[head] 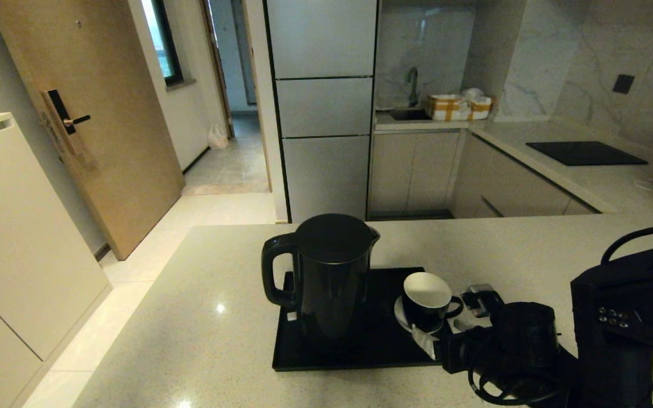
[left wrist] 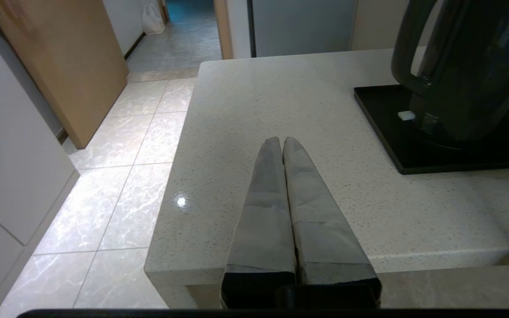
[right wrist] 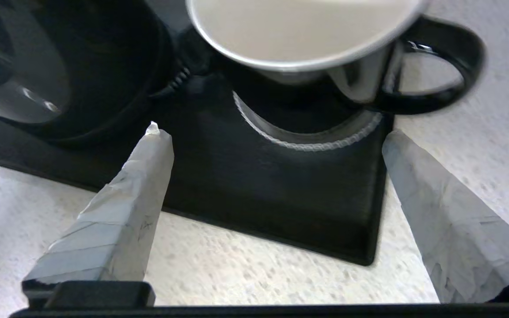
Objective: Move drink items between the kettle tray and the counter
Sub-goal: Pick up the tea cup
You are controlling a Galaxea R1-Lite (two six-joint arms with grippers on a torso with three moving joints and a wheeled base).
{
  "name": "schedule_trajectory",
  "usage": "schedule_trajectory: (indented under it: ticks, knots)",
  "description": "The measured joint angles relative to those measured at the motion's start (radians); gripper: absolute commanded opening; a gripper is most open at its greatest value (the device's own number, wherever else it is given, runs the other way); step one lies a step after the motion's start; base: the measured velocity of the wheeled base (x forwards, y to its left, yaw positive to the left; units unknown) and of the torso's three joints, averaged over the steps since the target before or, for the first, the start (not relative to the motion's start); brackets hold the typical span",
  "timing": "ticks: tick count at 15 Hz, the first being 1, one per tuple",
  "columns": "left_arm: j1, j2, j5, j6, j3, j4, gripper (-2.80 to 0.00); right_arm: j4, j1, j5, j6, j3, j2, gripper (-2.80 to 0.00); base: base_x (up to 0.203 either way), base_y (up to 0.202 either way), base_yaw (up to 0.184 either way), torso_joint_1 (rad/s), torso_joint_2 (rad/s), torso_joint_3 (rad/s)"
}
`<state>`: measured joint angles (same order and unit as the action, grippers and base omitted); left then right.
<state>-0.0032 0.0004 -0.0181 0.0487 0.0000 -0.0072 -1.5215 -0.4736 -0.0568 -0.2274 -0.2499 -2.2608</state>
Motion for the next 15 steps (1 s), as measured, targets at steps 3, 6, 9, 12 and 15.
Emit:
schedule_trajectory:
  ticks: [3,6,9,12,15]
  knots:
    - [0.001,0.000,0.000,0.000,0.000,0.000,-2.80,0.000,-0.003,-0.026,0.001,-0.038,-0.025,0.00,0.000,0.000,0.000,0.000,0.00,0.000]
    - [0.000,0.000,0.000,0.000,0.000,0.000,-2.80,0.000,-0.004,-0.094,0.003,-0.079,-0.066,0.00,0.000,0.000,0.000,0.000,0.00,0.000]
    - [0.000,0.000,0.000,0.000,0.000,0.000,-2.80,0.000,-0.003,-0.145,0.003,-0.114,-0.099,0.00,0.000,0.000,0.000,0.000,0.00,0.000]
    - [0.000,0.000,0.000,0.000,0.000,0.000,-2.80,0.000,-0.003,-0.146,0.003,-0.121,-0.112,0.00,0.000,0.000,0.000,0.000,0.00,0.000]
    - [0.000,0.000,0.000,0.000,0.000,0.000,-2.80,0.000,-0.003,-0.146,0.003,-0.121,-0.116,0.00,0.000,0.000,0.000,0.000,0.00,0.000]
